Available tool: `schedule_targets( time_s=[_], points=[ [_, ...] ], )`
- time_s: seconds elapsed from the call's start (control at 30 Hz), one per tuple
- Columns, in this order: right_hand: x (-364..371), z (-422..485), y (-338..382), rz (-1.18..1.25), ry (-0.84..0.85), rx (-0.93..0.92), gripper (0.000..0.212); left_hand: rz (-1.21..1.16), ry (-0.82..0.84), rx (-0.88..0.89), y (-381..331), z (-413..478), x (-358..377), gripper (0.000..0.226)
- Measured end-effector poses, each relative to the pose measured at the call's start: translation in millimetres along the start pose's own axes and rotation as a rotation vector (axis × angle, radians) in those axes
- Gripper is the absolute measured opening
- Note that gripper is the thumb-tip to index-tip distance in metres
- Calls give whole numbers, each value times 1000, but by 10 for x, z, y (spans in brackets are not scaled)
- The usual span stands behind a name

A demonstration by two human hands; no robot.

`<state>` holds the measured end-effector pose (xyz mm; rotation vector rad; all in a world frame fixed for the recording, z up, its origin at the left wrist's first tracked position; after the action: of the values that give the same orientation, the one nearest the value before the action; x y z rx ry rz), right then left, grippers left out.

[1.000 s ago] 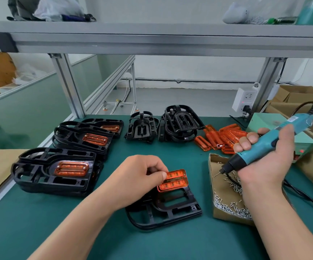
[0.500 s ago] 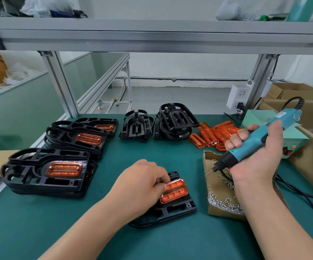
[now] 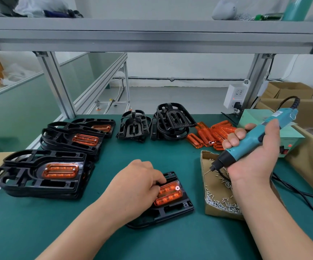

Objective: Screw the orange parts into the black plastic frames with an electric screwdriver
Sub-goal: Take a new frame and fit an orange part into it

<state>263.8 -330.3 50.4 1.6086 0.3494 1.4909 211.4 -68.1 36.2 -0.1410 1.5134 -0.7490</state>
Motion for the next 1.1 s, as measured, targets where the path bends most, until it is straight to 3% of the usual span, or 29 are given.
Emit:
schedule_targets(
  time_s=[0.17,0.37,0.6,0.77,0.9,1.1],
  points=[
    [-9,8,3,4,3,-3,42,-24,-22,65,-49,-20,-16,25],
    [-29,19,13,6,-1,-7,43,9,150,60,-82,-30,126,32],
    [-107,88,84,28,-42,-33,44,-44,191,105,-56,-69,109,29],
    [-150,126,99,48,-61,-40,45,-26,90,154,-189,-75,31,27],
    [-172,142,93,70,-81,-42,45,-39,-80,321,-536,-49,31,19],
    [-224,170,89,85,-102,-47,44,234,50,531,-1085,20,512,27]
  ],
)
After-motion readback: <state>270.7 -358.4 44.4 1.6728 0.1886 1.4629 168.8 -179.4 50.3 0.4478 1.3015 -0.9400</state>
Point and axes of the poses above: each hand's wrist, its own z-axis towards the middle knuckle, its own x-axis out of the palm, y = z × x, the point moved 6 cm from there along z, towards the middle knuckle, and after that the axes turned 11 degrees about -z, right-handed, at the moved point
